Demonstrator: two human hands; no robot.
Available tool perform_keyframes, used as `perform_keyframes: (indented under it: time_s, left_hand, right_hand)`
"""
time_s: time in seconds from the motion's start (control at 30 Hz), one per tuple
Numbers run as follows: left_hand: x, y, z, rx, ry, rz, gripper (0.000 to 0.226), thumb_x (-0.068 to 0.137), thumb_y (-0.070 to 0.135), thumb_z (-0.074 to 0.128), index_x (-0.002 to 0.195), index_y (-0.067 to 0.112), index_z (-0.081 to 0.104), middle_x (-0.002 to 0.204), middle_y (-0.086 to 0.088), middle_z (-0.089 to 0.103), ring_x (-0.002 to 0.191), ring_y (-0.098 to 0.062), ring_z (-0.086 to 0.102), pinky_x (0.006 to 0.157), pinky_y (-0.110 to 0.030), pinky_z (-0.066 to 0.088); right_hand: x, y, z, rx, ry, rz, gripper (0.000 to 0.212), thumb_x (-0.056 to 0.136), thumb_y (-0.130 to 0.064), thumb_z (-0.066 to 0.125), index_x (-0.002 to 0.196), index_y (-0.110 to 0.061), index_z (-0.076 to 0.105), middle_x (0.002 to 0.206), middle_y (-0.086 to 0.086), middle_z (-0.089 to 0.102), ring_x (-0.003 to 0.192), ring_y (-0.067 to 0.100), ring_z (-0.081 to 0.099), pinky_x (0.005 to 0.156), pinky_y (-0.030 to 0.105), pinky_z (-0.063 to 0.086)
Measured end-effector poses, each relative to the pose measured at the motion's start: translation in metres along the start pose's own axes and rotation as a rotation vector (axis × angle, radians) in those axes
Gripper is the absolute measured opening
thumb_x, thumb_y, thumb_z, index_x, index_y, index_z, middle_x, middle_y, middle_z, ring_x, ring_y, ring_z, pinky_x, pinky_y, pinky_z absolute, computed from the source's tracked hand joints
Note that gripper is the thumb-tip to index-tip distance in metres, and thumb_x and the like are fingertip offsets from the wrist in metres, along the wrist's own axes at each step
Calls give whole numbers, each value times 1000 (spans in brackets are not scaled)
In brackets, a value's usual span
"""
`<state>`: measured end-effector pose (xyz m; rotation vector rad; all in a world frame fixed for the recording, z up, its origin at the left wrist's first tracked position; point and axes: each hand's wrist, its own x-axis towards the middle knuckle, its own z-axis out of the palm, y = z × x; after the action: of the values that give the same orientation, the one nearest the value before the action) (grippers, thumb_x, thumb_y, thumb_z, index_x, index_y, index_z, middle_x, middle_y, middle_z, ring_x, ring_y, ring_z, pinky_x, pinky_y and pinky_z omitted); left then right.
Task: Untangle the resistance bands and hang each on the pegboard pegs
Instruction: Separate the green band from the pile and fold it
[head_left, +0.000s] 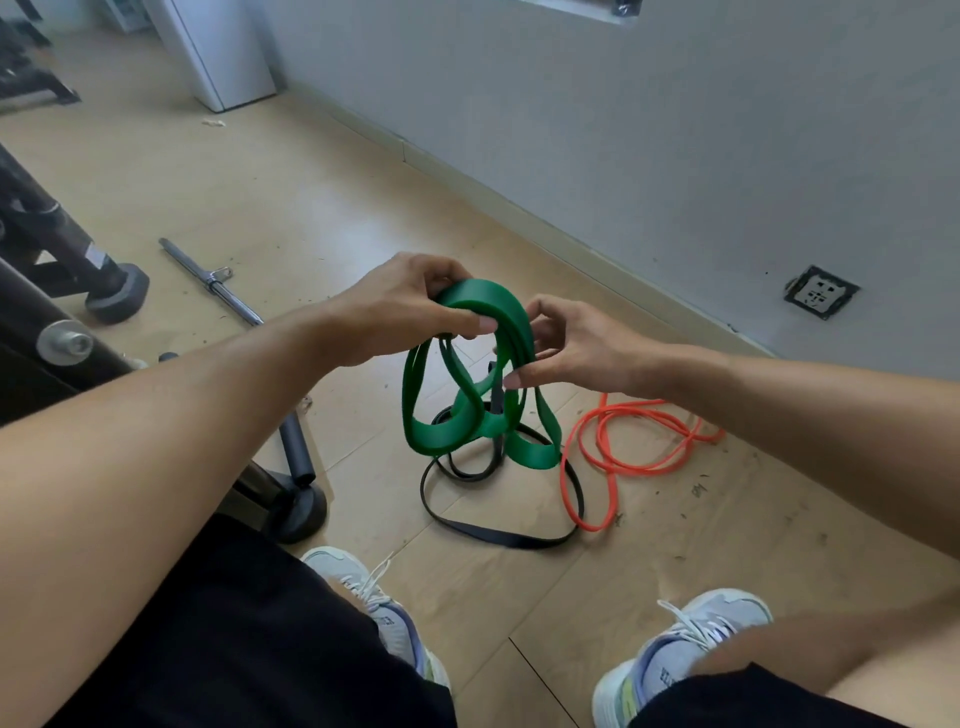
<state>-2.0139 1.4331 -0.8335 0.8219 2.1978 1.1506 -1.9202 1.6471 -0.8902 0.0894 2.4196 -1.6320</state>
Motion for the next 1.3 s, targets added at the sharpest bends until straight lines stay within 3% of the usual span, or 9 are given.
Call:
perform_keyframes:
  time_s: [0.1,0.23,0.37,0.6,0.77,0.87,1.07,1.17,1.3]
  left_hand:
    - [-1,-3,-2,-29,-21,-4,29,85,18,80,108,5,68,90,-7,75,78,-11,70,71,-20,51]
    - [0,-11,-7,-57,-27,-23,32,86,20,79,110,3,66,99,-15,76,93,-23,75,88,-32,56]
    - [1,-15,-9,45,-53,-65,37,80,25,84,109,12,64,94,-8,77,84,-21,73,79,-31,55]
    - [6,-6,6,311,9,58,34,71,39,90,94,26,69,80,3,74,69,-13,70,63,-24,51]
    - [7,2,7,262,74,116,30,82,39,82,103,20,73,83,3,76,72,-8,72,67,-19,56]
    - [5,5,9,196,80,120,28,86,32,79,106,13,73,86,1,77,74,-7,74,66,-14,56]
    - [6,8,9,240,100,146,22,84,37,80,98,23,72,82,4,76,72,-11,75,73,-31,63]
    - [7,6,10,257,130,151,25,83,38,81,99,21,72,81,2,76,73,-18,75,75,-42,64]
    - [9,5,9,257,119,115,30,77,29,87,102,22,72,89,4,76,74,-11,75,73,-35,65]
  right_hand:
    - [1,6,6,-9,12,35,46,80,-11,88,117,-6,61,110,17,76,99,30,75,98,47,58]
    - [1,8,9,10,109,-6,33,82,-12,86,110,-8,68,103,13,78,90,30,75,90,37,59]
    - [-2,-1,1,-3,121,-55,31,84,-5,83,113,-7,72,99,15,79,82,18,71,83,29,58]
    - [-5,-16,-6,3,80,-107,34,89,1,74,119,-13,71,101,6,81,92,22,77,90,30,60]
    - [-5,-15,-10,96,40,-77,23,96,-2,64,117,-12,67,106,9,79,99,27,76,96,37,58]
    - [-4,-15,-10,96,14,-71,26,92,-10,73,117,-12,68,104,7,78,98,21,75,98,35,56]
    - [-4,-14,-11,87,131,-156,34,83,-9,84,115,-7,73,104,13,79,97,30,76,94,37,60]
    - [-5,-15,-10,85,192,-218,31,84,-8,83,114,-8,75,103,8,80,94,21,76,86,29,60]
    - [-6,-16,-11,65,235,-215,31,86,-7,81,117,-7,73,99,6,78,87,16,73,79,25,60]
